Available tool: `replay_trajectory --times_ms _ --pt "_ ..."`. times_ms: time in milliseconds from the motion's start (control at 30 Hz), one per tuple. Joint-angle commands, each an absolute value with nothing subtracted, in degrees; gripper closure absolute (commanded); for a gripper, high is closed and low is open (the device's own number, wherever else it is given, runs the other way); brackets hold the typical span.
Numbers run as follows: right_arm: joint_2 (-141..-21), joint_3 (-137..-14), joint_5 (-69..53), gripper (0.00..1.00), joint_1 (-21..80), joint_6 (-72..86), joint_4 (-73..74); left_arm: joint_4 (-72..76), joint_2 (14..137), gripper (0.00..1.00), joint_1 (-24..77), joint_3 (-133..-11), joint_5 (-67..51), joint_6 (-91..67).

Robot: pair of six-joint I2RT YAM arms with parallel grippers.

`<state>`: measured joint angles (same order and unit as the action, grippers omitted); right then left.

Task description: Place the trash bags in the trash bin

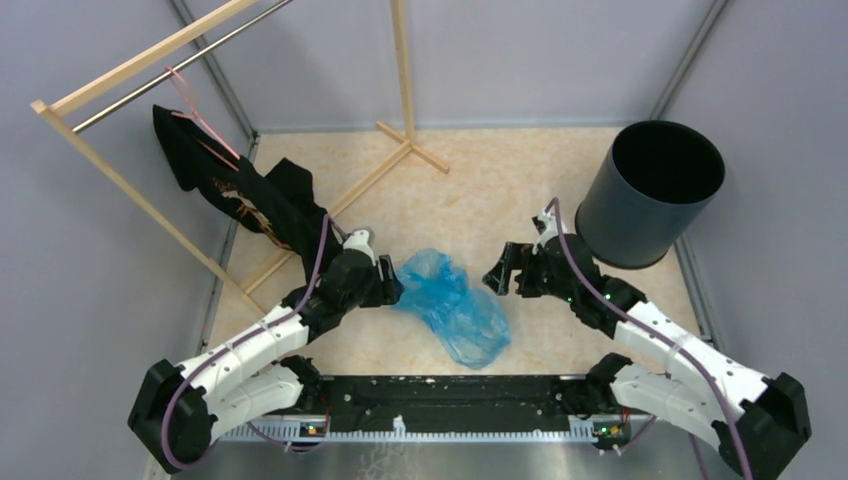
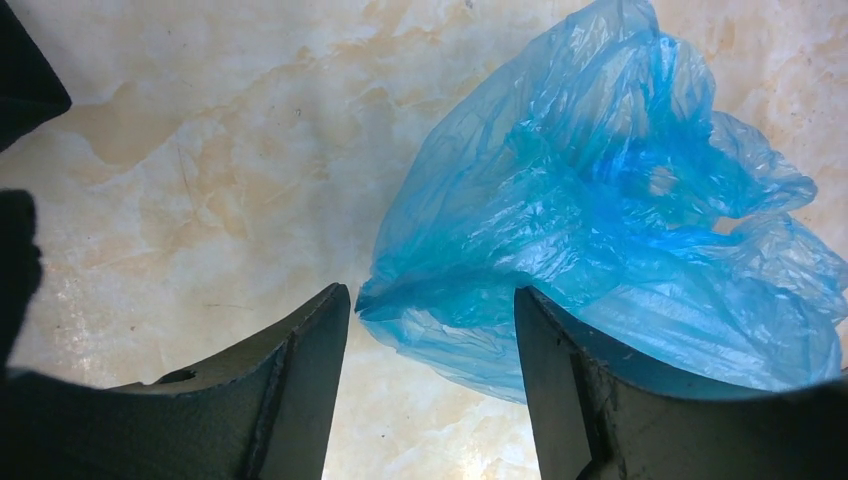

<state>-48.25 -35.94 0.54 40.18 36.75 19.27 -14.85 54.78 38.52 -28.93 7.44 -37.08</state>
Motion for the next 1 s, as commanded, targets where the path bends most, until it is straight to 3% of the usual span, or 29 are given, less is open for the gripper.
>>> replay_trajectory --times_ms 0,167,267,333,400,433,600,767,867,967 --pt "-53.6 -31.0 -16.7 0.16 35.9 33.1 12.2 -14.7 52.5 0.33 38.6 -28.6 8.5 -37.1" --pt "-61.9 -27.6 -24.1 0.30 37.5 33.9 3.5 -14.8 52.8 0.38 38.6 -27.3 7.1 -38.1" --pt "-65.8 -26.7 -24.0 0.36 40.6 35.3 -3.6 -13.0 52.9 0.48 38.6 -26.4 5.2 -38.7" --pt "-68.5 -27.5 -25.0 0.53 41.5 36.1 -6.7 -10.7 53.7 0.56 38.6 -26.1 2.2 -38.9" --pt "-69.9 -32.3 -21.7 0.74 41.5 34.0 0.0 -10.3 55.4 0.65 38.6 -27.7 -1.1 -38.7" --pt "-69.7 -35.7 -18.5 0.77 41.5 31.3 6.4 -10.8 56.4 0.71 38.6 -29.2 -2.0 -38.5" --pt "-64.5 -56.4 2.1 0.83 41.6 23.2 34.5 -17.7 57.6 0.89 38.5 -43.9 -2.1 -33.3" --pt "-60.4 -77.5 8.1 1.00 43.8 21.0 47.6 -22.1 54.0 0.98 38.5 -61.4 -6.2 -26.6" --pt "-55.0 -73.5 5.0 1.00 44.0 21.0 42.0 -21.5 50.1 0.98 38.5 -61.9 -2.6 -25.8" --pt "-49.1 -57.6 9.0 1.00 44.0 25.0 34.9 -21.5 47.7 1.00 38.5 -53.1 2.8 -27.7"
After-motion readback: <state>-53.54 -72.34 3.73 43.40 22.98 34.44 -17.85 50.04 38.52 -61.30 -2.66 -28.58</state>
